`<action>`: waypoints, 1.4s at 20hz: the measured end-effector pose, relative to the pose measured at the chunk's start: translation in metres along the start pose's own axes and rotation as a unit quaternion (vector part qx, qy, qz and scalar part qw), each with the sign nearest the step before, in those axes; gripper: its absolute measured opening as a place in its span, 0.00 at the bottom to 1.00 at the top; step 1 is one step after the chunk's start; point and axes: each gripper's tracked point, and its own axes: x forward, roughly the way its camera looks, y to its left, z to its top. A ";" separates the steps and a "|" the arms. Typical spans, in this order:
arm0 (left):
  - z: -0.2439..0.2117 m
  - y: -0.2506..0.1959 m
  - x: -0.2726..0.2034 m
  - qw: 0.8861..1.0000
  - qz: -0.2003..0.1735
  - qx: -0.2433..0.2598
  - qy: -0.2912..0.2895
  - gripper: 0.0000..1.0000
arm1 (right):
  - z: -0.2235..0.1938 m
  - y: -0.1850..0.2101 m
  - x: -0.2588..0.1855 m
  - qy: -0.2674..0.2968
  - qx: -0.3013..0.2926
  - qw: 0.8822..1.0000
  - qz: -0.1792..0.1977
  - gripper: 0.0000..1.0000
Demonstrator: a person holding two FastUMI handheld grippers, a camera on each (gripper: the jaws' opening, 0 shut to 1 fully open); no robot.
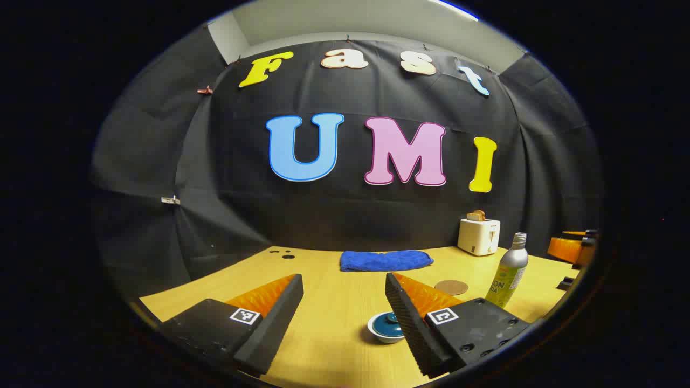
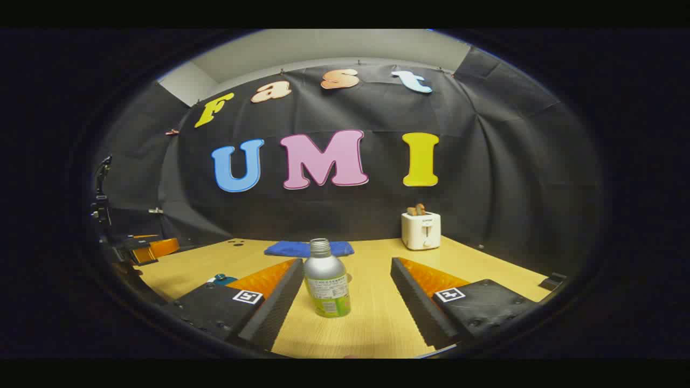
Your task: Open the teacup lid with one hand, grasp the water bottle and pour water into the teacup with the other hand; after pouring, place the water bottle on the coaster and then close the teacup lid.
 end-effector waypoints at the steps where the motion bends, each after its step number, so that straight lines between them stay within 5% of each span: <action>1: -0.004 0.002 0.001 1.000 -0.003 -0.005 0.003 0.96 | -0.002 0.003 0.000 0.000 0.001 1.000 0.007 0.94; 28: -0.043 -0.033 0.021 0.997 -0.069 -0.018 0.041 0.97 | -0.023 0.013 0.019 0.018 -0.006 1.000 0.009 0.99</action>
